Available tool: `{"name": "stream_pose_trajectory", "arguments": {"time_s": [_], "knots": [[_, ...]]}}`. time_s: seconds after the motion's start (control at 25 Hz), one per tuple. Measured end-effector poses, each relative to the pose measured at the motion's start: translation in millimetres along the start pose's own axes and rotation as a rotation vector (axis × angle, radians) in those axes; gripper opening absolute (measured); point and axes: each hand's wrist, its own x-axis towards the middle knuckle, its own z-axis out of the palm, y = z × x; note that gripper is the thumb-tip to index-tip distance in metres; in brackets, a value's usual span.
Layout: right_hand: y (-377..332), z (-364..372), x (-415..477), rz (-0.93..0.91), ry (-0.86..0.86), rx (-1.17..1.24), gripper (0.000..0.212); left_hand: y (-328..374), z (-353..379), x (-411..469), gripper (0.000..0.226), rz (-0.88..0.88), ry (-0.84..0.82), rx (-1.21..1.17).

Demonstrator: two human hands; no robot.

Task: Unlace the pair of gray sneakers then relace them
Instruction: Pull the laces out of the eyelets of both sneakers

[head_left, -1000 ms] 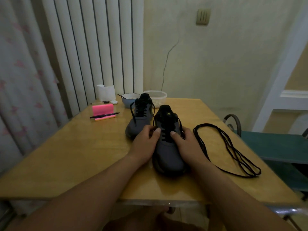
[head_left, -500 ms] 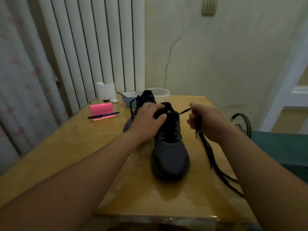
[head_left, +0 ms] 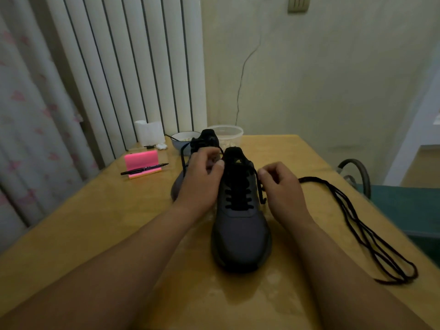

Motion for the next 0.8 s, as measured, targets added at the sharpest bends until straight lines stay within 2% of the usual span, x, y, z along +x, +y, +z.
{"name": "stream_pose_trajectory", "arguments": {"time_s": [0.12,0.2,0.28,0.36,0.6,0.68,0.8], "knots": [[-7,-2,-3,-0.108,0.005,0.013,0.01,-17,16,-18,0.013,0.101,0.255,0.105],[-3,-2,-3,-0.2,-0.055,-0.061,0.026,-25,20,-16,0.013,0.213,0.304,0.136],[2,0,1,-0.238,-0.112,-0.109,0.035,-26,19,-11,0.016,0.284,0.306,0.171],[1,5,8,-0.279,-0.114,-0.151,0.034,-24,18,-9,0.015,0.311,0.307,0.183],[-15,17,15,-0.369,-0.047,-0.131,0.008,-32,17,-12,0.021,0.306,0.238,0.144],[-21,15,9,-0.345,-0.016,-0.118,0.007,-33,17,-12,0.027,0.287,0.23,0.105],[-27,14,4,-0.189,-0.067,-0.105,0.026,-33,18,-13,0.032,0.275,0.226,0.088]]}}
